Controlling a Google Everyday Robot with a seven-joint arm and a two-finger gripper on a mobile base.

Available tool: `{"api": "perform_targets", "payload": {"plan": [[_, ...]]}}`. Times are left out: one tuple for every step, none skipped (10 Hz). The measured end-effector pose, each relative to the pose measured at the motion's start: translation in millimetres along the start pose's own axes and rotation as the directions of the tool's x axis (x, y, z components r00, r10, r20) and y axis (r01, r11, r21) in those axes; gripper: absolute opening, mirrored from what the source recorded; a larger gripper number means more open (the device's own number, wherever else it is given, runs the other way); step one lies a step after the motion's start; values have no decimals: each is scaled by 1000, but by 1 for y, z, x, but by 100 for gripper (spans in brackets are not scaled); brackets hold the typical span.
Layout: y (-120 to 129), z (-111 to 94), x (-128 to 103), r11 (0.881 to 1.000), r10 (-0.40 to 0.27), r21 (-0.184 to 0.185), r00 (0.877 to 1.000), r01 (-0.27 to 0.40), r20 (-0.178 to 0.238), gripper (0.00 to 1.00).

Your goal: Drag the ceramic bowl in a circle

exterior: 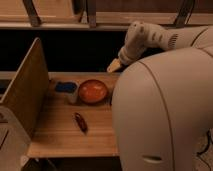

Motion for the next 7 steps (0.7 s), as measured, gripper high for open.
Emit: {"api": "perform_targets", "payload": {"plan": [[-6,12,5,1000,-17,9,1000,17,13,80],[-16,27,11,999,-49,22,998,48,35,80],[-27,44,16,996,-80,39,995,78,61,80],[-32,59,19,994,-96,53,992,92,85,80],[-36,77,21,993,-110,65,987,103,117,80],[-37,89,22,992,-117,71,984,108,136,80],[-38,108,22,990,-128,79,978,116,163,80]]}}
